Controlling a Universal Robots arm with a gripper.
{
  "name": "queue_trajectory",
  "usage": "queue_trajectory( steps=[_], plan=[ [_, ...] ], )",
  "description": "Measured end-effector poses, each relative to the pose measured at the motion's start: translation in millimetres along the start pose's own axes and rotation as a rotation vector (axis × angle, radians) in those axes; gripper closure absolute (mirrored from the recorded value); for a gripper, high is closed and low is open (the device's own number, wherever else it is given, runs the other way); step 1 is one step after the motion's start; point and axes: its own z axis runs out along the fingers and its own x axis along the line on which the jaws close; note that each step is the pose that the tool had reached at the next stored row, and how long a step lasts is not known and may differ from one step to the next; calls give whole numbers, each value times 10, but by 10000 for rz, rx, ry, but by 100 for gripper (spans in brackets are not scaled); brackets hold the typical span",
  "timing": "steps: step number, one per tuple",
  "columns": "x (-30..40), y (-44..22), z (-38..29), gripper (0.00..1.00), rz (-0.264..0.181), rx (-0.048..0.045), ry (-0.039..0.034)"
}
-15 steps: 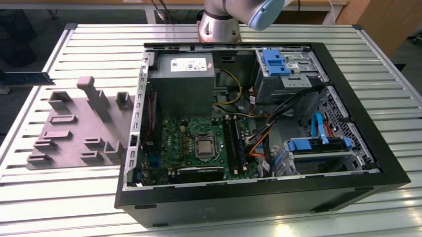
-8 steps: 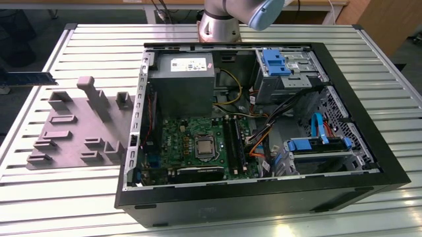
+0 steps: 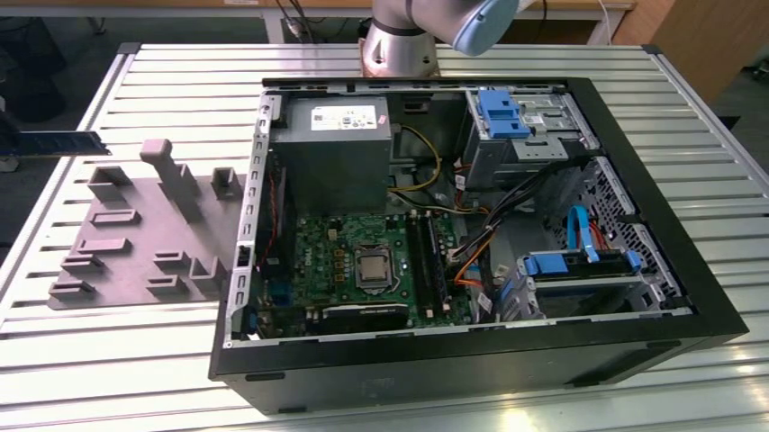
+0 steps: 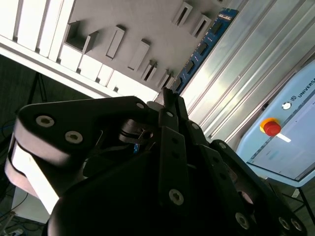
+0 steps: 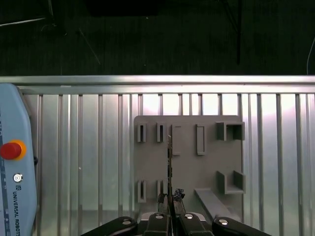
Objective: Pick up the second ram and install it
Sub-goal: 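Pick up the second ram and move it above second insertion slot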
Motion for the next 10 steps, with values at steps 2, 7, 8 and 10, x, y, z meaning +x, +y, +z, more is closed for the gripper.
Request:
queue_trajectory(
  steps=[2, 7, 8, 10],
  plan=[
    [0, -10, 0, 86, 0, 0, 0],
    [-1, -34, -1, 86, 0, 0, 0],
    [-1, -41, -1, 86, 0, 0, 0],
    [-1, -53, -2, 86, 0, 0, 1]
  ],
)
